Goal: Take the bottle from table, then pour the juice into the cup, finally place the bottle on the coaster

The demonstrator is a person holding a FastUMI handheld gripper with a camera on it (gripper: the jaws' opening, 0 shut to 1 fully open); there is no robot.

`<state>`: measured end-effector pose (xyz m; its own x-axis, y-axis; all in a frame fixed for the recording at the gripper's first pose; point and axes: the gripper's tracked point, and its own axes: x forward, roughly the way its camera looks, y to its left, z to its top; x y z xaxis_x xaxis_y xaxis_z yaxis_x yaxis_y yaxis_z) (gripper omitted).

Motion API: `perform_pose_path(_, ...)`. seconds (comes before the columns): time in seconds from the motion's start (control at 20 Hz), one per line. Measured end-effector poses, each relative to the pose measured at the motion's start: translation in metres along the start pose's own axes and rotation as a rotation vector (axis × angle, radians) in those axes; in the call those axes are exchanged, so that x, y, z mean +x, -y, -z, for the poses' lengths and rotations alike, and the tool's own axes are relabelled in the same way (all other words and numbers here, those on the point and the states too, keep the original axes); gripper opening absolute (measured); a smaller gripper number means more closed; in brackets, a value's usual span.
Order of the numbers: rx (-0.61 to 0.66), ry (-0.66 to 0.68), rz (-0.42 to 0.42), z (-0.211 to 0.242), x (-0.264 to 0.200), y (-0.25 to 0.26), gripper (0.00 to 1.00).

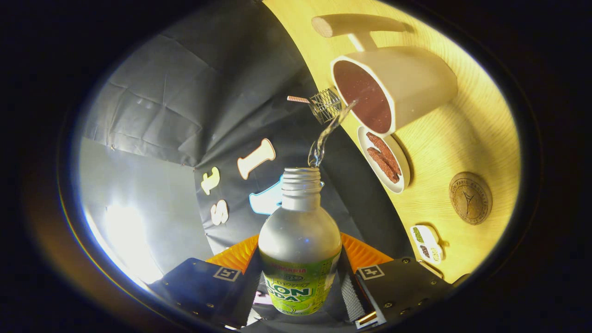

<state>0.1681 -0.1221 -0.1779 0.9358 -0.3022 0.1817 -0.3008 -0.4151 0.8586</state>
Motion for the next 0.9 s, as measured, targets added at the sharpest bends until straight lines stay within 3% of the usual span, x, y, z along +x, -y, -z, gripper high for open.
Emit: perform_pose_path(0.9, 0.179, 0.100, -0.056, -0.012, -0.002, -0.007, 0.77)
